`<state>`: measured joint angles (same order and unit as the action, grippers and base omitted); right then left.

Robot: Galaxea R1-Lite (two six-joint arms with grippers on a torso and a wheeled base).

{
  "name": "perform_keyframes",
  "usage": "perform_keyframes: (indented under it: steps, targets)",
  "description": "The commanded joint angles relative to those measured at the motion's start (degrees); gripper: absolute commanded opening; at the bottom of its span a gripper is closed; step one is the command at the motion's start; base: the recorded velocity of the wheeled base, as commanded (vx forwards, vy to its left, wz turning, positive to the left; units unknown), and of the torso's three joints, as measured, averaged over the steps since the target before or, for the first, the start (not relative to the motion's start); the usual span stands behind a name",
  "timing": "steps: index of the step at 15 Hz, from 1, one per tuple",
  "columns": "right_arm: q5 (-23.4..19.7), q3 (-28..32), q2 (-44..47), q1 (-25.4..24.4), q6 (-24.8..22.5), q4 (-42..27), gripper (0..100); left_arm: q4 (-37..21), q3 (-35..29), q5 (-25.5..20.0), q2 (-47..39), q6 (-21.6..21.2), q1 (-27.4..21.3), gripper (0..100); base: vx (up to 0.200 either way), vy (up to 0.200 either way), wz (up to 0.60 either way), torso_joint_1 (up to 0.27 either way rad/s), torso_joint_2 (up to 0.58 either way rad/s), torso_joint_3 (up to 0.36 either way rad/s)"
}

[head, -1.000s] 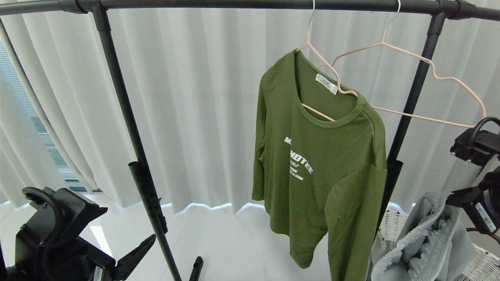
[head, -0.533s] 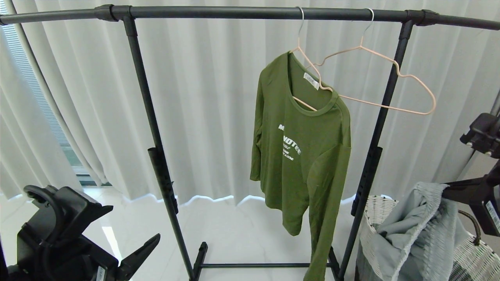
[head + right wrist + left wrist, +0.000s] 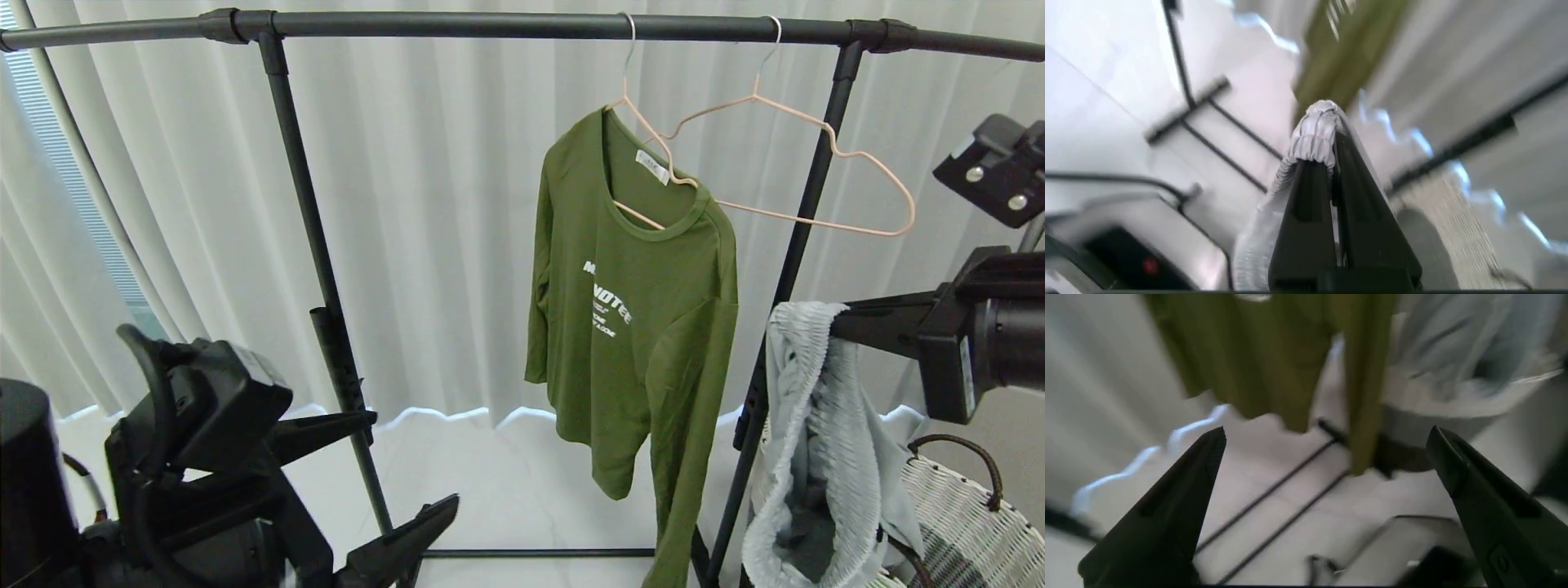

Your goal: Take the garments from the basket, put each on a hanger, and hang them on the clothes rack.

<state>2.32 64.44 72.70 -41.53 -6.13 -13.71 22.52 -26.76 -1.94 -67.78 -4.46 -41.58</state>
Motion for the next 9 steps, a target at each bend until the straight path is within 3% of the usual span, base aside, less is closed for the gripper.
perform_keyframes:
  steps: [1,3,5,9]
  targets:
    - [-0.03,1.04,2.09,-2.32,0.42,2.02,0,-0.02,-6.46,-0.17,-7.81,6.13,-7.37,100,0.000,0.000,0.00,0.000,0.00,0.000]
    - [-0.03,1.30,1.83,-3.20,0.42,2.90,0,-0.02,-11.47,-0.26,-14.75,12.37,-11.77,100,0.000,0.000,0.00,0.000,0.00,0.000]
    - [-0.03,1.48,1.74,-3.38,0.42,3.87,0,-0.02,-14.81,-0.17,-21.96,15.71,-15.28,100,0.000,0.000,0.00,0.000,0.00,0.000]
    - [-0.29,0.60,1.74,-3.91,0.95,5.63,0,-0.02,-16.75,-3.16,-31.19,16.15,-16.16,100,0.000,0.000,0.00,0.000,0.00,0.000]
